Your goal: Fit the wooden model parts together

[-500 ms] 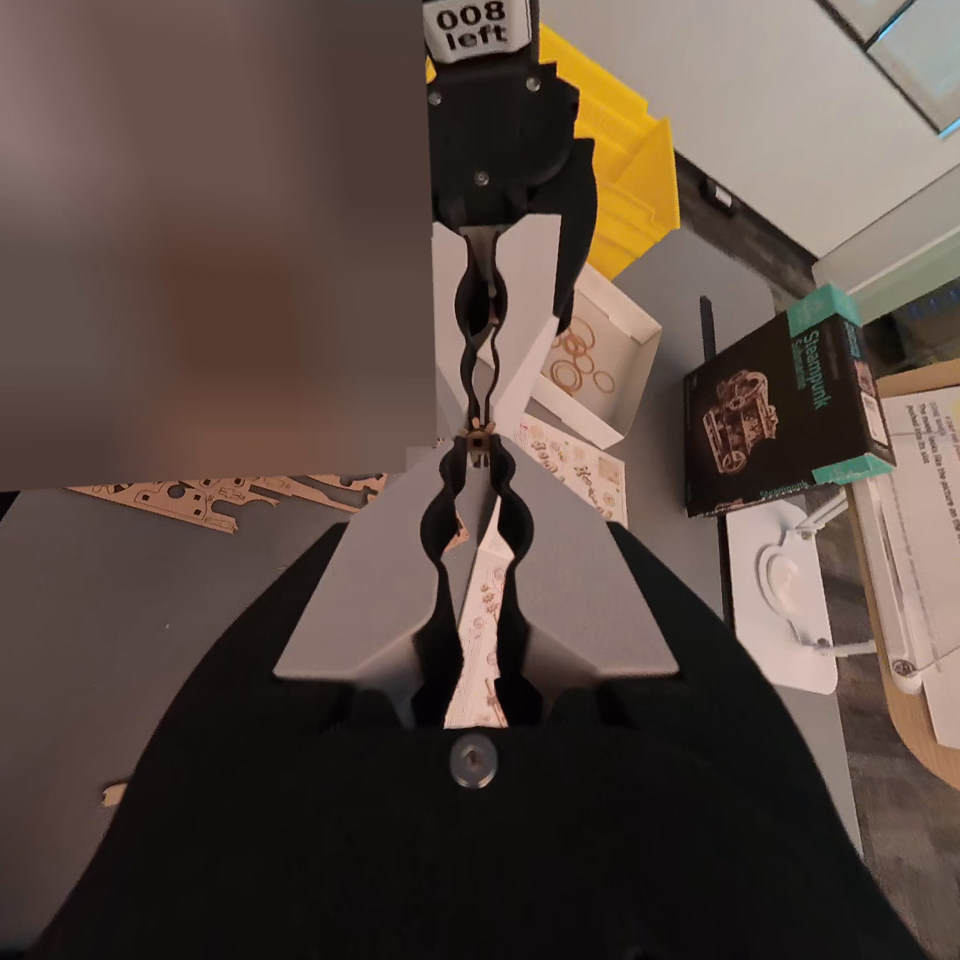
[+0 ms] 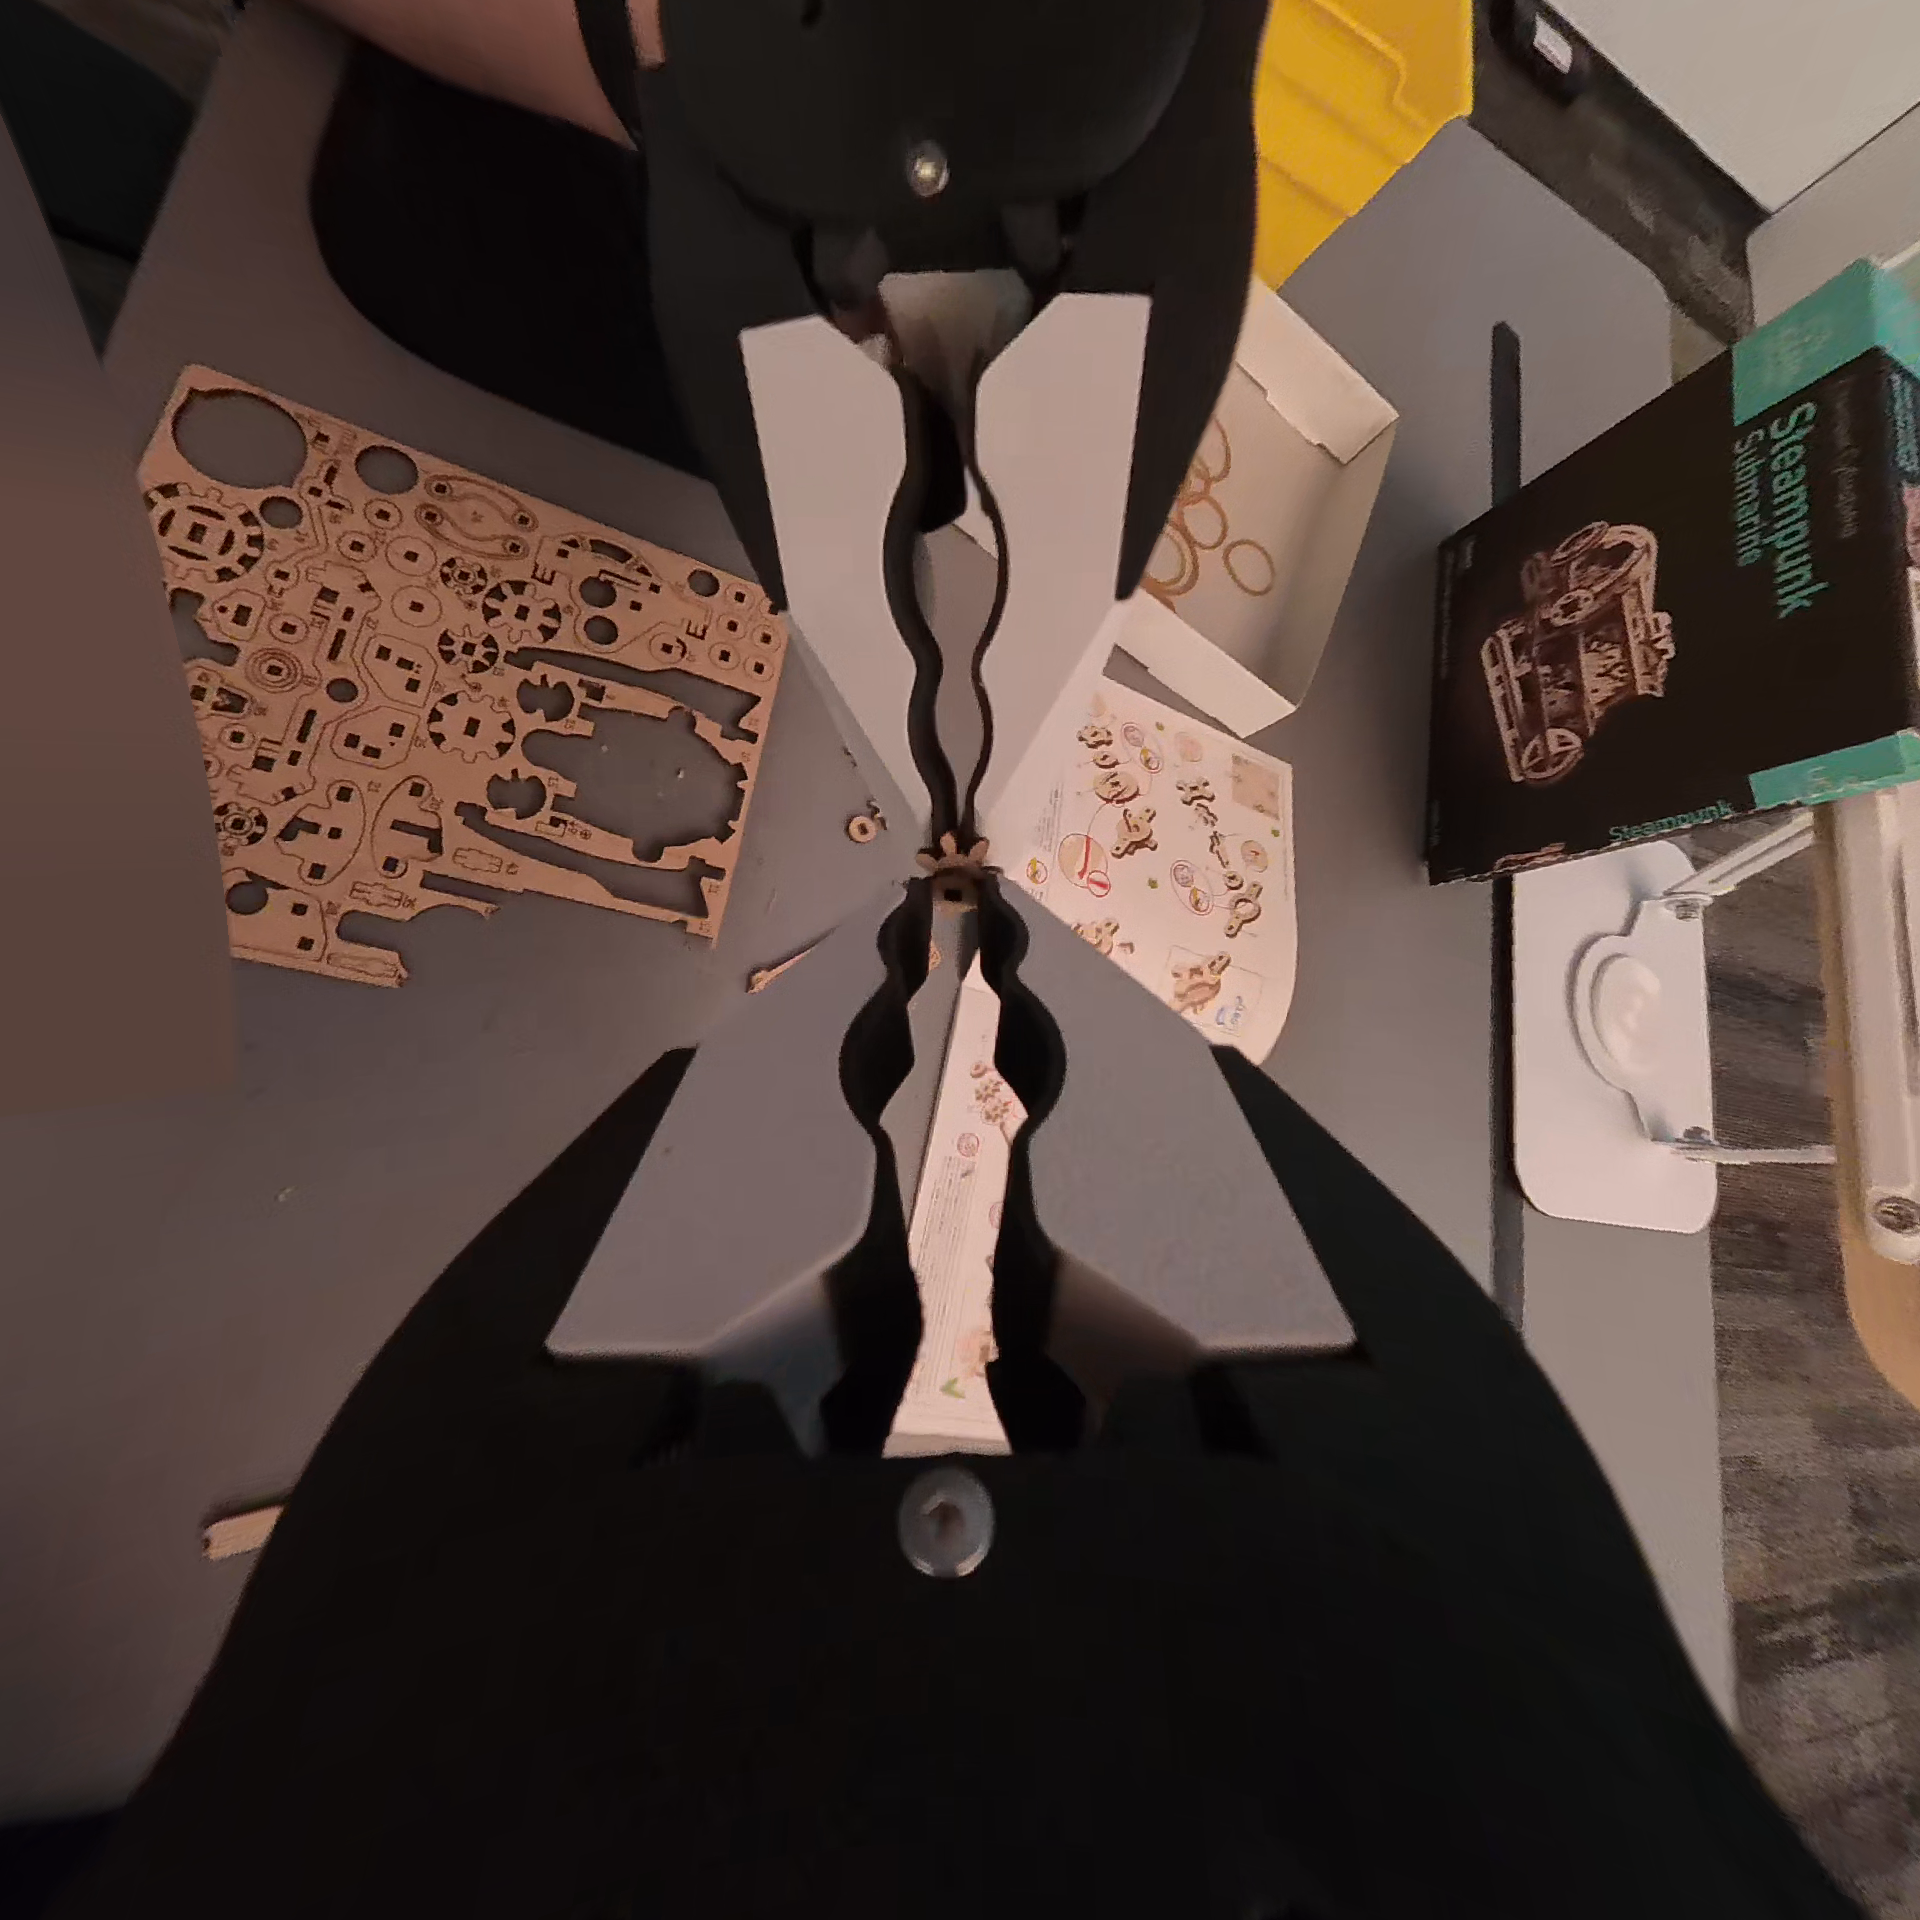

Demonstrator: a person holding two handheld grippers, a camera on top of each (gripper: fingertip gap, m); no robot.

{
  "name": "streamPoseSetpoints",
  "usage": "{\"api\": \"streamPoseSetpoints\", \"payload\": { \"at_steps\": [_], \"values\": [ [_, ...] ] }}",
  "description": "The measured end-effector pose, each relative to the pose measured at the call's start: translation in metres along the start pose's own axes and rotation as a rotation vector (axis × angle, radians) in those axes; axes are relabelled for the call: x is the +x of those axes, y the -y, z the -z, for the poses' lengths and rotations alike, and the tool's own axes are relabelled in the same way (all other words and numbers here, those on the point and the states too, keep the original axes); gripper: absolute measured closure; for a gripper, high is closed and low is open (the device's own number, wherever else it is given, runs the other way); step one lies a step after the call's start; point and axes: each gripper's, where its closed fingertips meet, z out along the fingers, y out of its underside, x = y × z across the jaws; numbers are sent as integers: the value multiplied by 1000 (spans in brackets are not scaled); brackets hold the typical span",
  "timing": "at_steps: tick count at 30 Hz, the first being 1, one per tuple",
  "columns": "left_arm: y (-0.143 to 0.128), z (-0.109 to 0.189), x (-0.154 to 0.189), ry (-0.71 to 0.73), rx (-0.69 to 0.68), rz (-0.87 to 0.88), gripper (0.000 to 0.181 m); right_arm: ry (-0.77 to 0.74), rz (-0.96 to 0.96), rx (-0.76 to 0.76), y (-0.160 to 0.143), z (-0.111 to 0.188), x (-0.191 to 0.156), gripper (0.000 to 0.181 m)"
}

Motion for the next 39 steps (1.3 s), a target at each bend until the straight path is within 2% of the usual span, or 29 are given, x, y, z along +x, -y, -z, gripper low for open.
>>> {"api": "streamPoseSetpoints", "payload": {
  "at_steps": [6, 12, 18, 28, 39],
  "values": [
    [-20, -10, 10, -131, -76, 187, 181, 152, -146, 70, -14, -17, -1, 172],
    [-41, -16, 19, -226, -160, 318, 181, 326, -297, 237, -24, -37, -3, 173],
    [-73, -33, 30, -255, -271, 317, 181, 332, -282, 197, -48, -67, -9, 172],
    [-89, -45, 40, -279, -287, 302, 181, 361, -283, 143, -67, -83, -16, 172],
    [-101, -46, 48, -320, -333, 296, 177, 364, -259, 94, -76, -97, -24, 173]
  ]
}}
